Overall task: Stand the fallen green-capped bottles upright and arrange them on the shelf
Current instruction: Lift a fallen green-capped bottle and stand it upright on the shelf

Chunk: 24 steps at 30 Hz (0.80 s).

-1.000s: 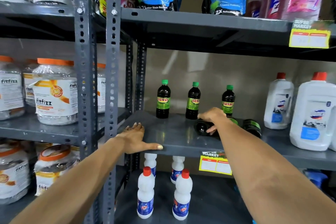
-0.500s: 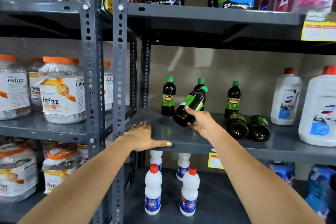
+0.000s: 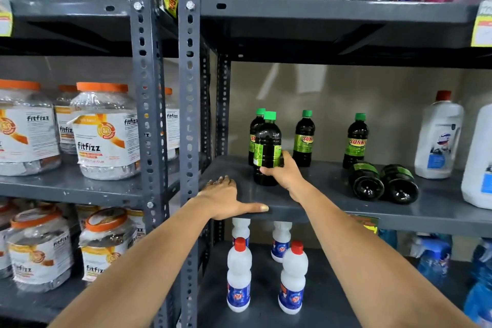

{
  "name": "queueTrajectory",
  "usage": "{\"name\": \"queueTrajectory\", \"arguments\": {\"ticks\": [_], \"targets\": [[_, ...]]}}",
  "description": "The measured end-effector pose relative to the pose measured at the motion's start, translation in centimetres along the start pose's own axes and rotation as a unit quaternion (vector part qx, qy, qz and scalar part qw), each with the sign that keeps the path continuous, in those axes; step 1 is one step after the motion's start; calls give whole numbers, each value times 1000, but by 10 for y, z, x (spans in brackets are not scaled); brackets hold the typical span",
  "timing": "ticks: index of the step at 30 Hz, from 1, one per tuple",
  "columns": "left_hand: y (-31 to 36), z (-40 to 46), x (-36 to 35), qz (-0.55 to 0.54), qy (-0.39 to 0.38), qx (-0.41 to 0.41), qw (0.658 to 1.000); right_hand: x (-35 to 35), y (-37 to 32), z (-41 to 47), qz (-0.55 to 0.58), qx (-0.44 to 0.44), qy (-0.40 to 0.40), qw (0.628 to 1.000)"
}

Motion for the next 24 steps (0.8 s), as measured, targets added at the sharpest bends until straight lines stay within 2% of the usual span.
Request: {"name": "queueTrajectory", "arguments": {"ticks": [4, 8, 12, 17, 20, 24], "targets": [[1, -4, 2, -11, 6, -2, 1000, 4, 4, 4, 49, -23, -9, 998], [5, -8, 4, -8, 4, -3, 1000, 1, 7, 2, 19, -10, 7, 1000], [6, -12, 6, -19, 10, -3, 1000, -3, 3, 4, 14, 9, -30, 999], [10, -16, 8, -32, 13, -20, 999, -5, 7, 4, -31, 29, -15, 999], [8, -14, 6, -24, 16, -16, 999, -7, 6, 5, -8, 36, -42, 998], [9, -16, 7, -26, 85, -36, 995, -5, 5, 4, -20, 46, -15, 999]]}}
Point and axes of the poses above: each hand's wrist, its own z-axis towards the middle knuckle, its own x-axis out of the back of the hand, y = z × x, the point moved 4 cm from there along z, towards the middle knuckle, and after that the axes turned 7 degrees about -z, right-handed, at the moved point
